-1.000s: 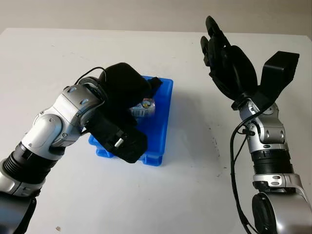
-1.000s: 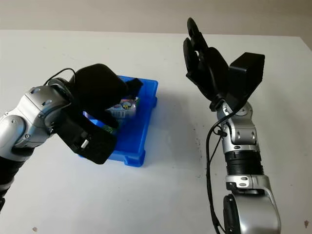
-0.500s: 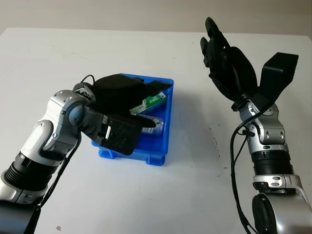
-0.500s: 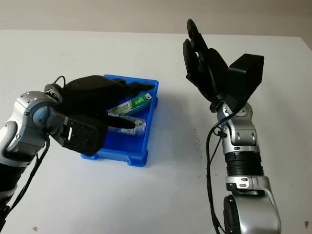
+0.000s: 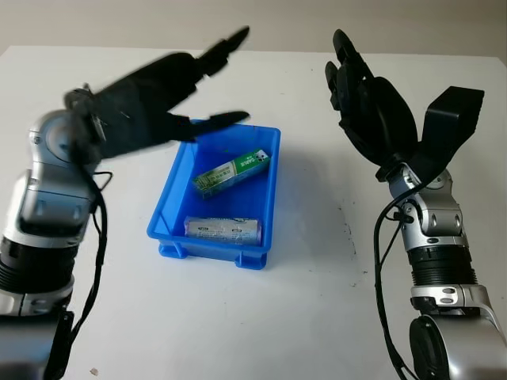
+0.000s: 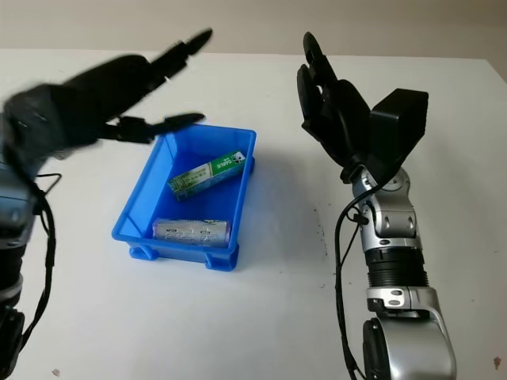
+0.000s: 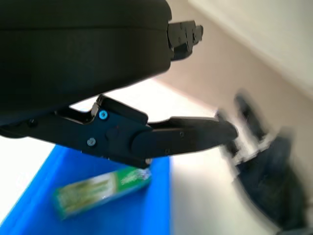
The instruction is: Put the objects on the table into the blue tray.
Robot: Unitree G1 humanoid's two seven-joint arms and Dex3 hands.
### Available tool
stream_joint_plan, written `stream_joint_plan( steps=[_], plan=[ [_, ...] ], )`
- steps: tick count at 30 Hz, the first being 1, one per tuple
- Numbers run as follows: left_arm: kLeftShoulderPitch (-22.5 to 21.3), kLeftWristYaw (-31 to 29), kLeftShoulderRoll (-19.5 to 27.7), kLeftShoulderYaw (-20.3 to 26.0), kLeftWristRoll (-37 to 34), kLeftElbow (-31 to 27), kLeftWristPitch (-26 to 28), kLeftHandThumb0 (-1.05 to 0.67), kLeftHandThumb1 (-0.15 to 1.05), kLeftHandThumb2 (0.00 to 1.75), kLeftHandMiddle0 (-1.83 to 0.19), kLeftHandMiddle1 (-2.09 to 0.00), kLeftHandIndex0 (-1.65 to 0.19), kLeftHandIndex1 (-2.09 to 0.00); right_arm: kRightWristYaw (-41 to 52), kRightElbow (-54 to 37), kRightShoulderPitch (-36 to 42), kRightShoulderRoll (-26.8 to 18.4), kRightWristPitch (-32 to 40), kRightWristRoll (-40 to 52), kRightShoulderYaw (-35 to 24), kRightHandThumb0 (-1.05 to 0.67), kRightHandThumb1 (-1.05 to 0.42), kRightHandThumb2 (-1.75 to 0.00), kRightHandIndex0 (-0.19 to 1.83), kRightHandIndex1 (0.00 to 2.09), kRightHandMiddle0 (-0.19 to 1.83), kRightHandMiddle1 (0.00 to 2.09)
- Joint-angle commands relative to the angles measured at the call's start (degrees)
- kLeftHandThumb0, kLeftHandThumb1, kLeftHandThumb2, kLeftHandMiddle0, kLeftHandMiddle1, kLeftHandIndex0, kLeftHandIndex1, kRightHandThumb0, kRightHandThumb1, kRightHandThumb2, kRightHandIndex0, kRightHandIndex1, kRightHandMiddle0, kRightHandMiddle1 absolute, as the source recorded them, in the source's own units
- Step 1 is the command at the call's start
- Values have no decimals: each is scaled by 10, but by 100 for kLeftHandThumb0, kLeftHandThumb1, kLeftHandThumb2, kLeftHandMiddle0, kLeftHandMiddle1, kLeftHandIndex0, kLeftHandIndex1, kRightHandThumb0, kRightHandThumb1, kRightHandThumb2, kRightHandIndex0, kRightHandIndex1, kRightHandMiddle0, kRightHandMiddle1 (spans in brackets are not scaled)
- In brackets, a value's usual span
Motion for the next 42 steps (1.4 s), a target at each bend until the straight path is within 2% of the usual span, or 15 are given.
stream_joint_plan(
  steps=[1,4,7,17,24,30,34,42],
  plan=[
    [14,29,-13,52,-42,-17,29,-75,105,58,12,-5,14,-4,-2,-21,6,1,2,2,0,-84,-105,-67,-19,0,-19,0],
    [42,72,-24,88,-82,-32,47,-79,105,60,11,-5,14,-4,-7,-33,11,0,10,-1,1,-85,-105,-68,-19,0,-19,0],
    [77,118,-41,115,-109,-39,37,-78,105,64,9,-6,13,-4,-14,-40,16,0,13,-5,1,-85,-105,-69,-19,0,-19,0],
    [149,226,-86,139,-136,31,-57,-81,105,70,18,-2,19,0,-20,-37,29,4,11,4,-5,-86,-105,-72,-19,0,-19,0],
    [169,244,-103,120,-133,134,-165,-81,105,73,19,0,19,0,-51,-54,44,11,14,-7,-4,-86,-105,-73,-19,0,-19,0],
    [163,237,-109,102,-141,198,-219,-82,105,72,19,-1,19,0,-77,-58,54,25,11,-9,-3,-83,-105,-76,-19,0,-19,0],
    [160,235,-113,96,-149,219,-239,-83,105,71,18,-3,19,0,-83,-48,53,31,4,-10,-5,-82,-105,-76,-19,0,-19,0],
    [162,232,-106,80,-149,219,-245,-83,105,70,19,0,19,0,-82,-28,46,35,-7,-9,-6,-83,-105,-75,-19,0,-19,0]
  ],
)
